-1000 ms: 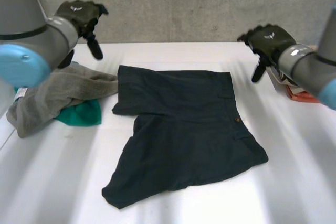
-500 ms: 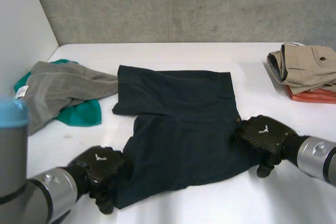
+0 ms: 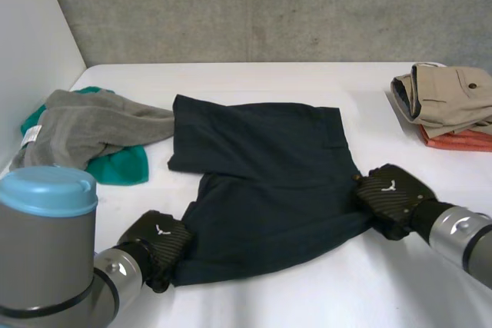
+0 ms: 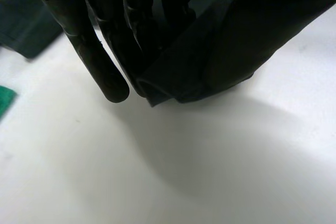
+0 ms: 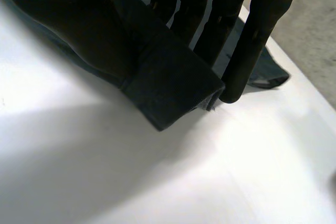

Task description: Fold the laundry.

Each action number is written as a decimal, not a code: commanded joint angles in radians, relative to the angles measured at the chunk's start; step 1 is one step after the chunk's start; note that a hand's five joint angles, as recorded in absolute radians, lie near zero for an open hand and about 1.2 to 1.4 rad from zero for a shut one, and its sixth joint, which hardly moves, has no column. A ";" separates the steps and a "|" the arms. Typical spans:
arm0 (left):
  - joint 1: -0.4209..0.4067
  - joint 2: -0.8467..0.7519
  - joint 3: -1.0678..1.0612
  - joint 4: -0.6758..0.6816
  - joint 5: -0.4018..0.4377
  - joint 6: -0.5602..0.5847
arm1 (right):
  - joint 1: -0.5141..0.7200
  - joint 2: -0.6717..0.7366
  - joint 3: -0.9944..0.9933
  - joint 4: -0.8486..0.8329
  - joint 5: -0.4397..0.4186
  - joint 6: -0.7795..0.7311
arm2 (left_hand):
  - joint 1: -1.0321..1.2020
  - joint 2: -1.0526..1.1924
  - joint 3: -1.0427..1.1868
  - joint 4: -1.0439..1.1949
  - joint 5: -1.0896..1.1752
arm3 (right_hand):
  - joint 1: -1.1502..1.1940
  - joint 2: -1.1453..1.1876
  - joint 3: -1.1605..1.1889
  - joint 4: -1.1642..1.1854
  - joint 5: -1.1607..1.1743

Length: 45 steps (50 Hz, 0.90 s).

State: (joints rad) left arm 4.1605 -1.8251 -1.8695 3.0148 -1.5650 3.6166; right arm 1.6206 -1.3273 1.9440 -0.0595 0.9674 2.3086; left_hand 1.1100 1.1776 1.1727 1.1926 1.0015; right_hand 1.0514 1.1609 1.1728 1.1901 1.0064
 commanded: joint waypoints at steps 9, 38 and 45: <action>-0.105 0.243 0.015 -0.474 0.069 0.102 | -0.133 -0.211 -0.007 0.754 0.043 -0.487 | 0.286 0.219 0.224 0.204 0.220 | 0.345 0.235 0.223 0.206 0.215; 0.012 -0.689 1.332 -0.016 -0.038 0.229 | 0.101 0.353 -0.648 -0.103 0.321 0.270 | 0.286 0.219 0.224 0.204 0.220 | 0.345 0.235 0.223 0.206 0.215; -0.025 -0.893 1.625 -0.140 -0.059 0.238 | 0.137 0.540 -0.780 -0.247 0.384 0.262 | -0.935 -1.003 -0.998 -1.018 -1.002 | -0.877 -0.986 -0.998 -1.016 -1.006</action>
State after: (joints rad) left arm 4.1659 -2.5614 -0.4700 2.9798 -1.6006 3.8471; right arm 1.7287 -0.9360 1.2685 -0.2021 1.3002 2.5844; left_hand 1.0577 1.0543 1.0685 1.0705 0.8951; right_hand 0.8676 0.8909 0.9028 0.9297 0.7564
